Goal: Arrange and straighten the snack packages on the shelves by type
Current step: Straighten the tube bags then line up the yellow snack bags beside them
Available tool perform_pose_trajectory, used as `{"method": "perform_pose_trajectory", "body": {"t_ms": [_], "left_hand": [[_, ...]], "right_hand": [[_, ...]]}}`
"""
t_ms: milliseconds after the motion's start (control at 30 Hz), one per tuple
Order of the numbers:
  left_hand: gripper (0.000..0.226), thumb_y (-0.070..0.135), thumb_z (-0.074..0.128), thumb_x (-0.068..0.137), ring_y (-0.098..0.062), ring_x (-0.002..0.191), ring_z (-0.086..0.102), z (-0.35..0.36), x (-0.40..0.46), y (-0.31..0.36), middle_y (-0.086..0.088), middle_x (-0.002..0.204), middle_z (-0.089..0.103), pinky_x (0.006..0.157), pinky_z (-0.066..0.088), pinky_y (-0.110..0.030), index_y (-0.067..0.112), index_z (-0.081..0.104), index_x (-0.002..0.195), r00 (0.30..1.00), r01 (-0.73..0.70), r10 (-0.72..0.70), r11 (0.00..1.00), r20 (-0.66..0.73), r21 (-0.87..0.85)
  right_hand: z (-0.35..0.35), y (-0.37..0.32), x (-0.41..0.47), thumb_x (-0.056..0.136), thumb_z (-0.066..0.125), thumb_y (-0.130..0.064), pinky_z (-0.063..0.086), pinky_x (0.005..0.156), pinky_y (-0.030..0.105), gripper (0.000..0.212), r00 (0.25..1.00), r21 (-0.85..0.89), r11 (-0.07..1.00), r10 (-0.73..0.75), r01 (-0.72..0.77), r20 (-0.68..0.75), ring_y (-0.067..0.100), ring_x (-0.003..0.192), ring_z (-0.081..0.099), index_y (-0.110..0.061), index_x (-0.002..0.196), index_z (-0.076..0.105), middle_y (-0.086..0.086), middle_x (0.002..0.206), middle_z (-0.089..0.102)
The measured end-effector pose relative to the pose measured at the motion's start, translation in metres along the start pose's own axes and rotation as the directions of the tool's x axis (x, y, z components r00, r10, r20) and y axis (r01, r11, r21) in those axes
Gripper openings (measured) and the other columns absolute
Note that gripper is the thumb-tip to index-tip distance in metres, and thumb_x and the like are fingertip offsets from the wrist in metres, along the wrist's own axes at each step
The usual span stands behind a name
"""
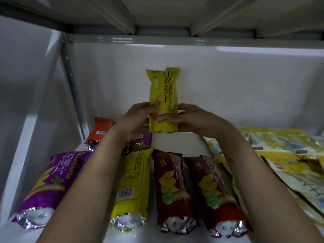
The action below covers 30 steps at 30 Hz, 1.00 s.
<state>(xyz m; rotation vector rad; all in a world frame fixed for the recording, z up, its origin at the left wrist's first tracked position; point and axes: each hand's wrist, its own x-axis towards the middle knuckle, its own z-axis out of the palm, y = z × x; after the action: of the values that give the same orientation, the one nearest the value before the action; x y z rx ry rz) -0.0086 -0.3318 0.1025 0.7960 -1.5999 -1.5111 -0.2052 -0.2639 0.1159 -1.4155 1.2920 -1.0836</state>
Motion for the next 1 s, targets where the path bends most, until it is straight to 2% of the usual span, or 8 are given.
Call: {"method": "perform_pose_trajectory", "body": {"t_ms": [133,233,400,467,567,733,867,1000], "left_hand": [[0.034,0.032,0.063,0.103,-0.034,0.111,0.074,-0.006,-0.002,0.005,-0.013,0.121,0.076,0.088,0.063,-0.045,0.011,0.066,0.129,0.998,0.025,-0.029,0.998,0.063,0.059],[0.032,0.032,0.063,0.103,-0.029,0.109,0.075,-0.005,-0.001,0.015,-0.009,0.119,0.077,0.092,0.061,-0.047,0.013,0.067,0.128,0.997,0.009,-0.018,0.994,0.078,0.108],[0.027,0.028,0.063,0.102,-0.025,0.105,0.076,-0.002,0.002,0.019,-0.007,0.112,0.079,0.081,0.063,-0.037,0.009,0.071,0.121,0.998,-0.062,0.063,0.997,-0.011,0.045],[0.026,0.023,0.063,0.103,-0.026,0.106,0.076,-0.002,0.005,0.015,-0.009,0.113,0.079,0.085,0.063,-0.039,0.007,0.072,0.122,0.995,-0.089,0.092,0.993,-0.044,0.078],[0.025,0.019,0.062,0.104,-0.027,0.105,0.076,-0.003,0.008,0.010,-0.011,0.113,0.079,0.080,0.065,-0.037,0.005,0.071,0.123,0.993,-0.095,0.100,0.992,-0.066,0.079],[0.026,0.021,0.063,0.103,-0.029,0.108,0.075,0.001,0.009,0.010,-0.011,0.115,0.078,0.092,0.062,-0.045,0.007,0.072,0.122,0.995,-0.079,0.082,0.995,-0.049,0.053],[0.035,0.036,0.067,0.099,-0.027,0.104,0.075,0.004,0.010,0.017,-0.008,0.114,0.078,0.088,0.060,-0.041,0.009,0.074,0.121,0.998,-0.047,0.045,0.998,-0.036,-0.048],[0.020,0.023,0.066,0.101,-0.027,0.105,0.075,0.003,0.009,0.011,-0.011,0.112,0.079,0.087,0.061,-0.040,0.008,0.073,0.112,0.980,-0.157,0.151,0.987,-0.133,-0.032]], "right_hand": [[-0.008,0.002,0.003,0.094,0.076,-0.033,0.052,0.110,0.042,0.039,0.996,-0.128,0.990,-0.069,0.061,-0.058,0.020,0.118,0.071,-0.011,0.126,0.073,0.004,0.121,0.077],[-0.013,0.003,0.007,0.092,0.078,-0.025,0.057,0.105,0.041,0.036,0.985,-0.103,0.986,-0.140,0.130,-0.098,0.023,0.113,0.074,-0.006,0.122,0.075,0.008,0.117,0.079],[-0.018,0.002,0.009,0.092,0.077,-0.011,0.063,0.088,0.029,0.033,0.988,-0.102,0.985,-0.142,0.136,-0.055,0.026,0.106,0.076,-0.001,0.123,0.074,0.013,0.115,0.078],[-0.019,0.005,0.010,0.092,0.078,-0.015,0.062,0.090,0.030,0.033,0.994,-0.127,0.986,-0.109,0.105,-0.027,0.023,0.106,0.077,-0.004,0.123,0.075,0.010,0.115,0.079],[-0.020,0.009,0.013,0.094,0.075,-0.020,0.058,0.100,0.033,0.035,0.995,-0.090,0.991,-0.100,0.100,0.002,0.019,0.112,0.075,-0.008,0.127,0.073,0.005,0.119,0.078],[-0.018,0.008,0.015,0.093,0.075,-0.012,0.063,0.086,0.029,0.032,0.978,0.024,0.981,-0.192,0.195,-0.085,0.022,0.106,0.076,-0.003,0.124,0.073,0.009,0.116,0.079],[-0.016,0.008,0.017,0.088,0.081,-0.012,0.064,0.089,0.035,0.035,0.977,0.007,0.984,-0.174,0.176,-0.126,0.022,0.102,0.078,-0.002,0.121,0.074,0.010,0.111,0.080],[-0.013,0.006,0.016,0.091,0.078,-0.016,0.061,0.095,0.032,0.035,0.984,-0.006,0.986,-0.165,0.165,-0.069,0.018,0.106,0.076,-0.006,0.124,0.073,0.006,0.114,0.080]]}}
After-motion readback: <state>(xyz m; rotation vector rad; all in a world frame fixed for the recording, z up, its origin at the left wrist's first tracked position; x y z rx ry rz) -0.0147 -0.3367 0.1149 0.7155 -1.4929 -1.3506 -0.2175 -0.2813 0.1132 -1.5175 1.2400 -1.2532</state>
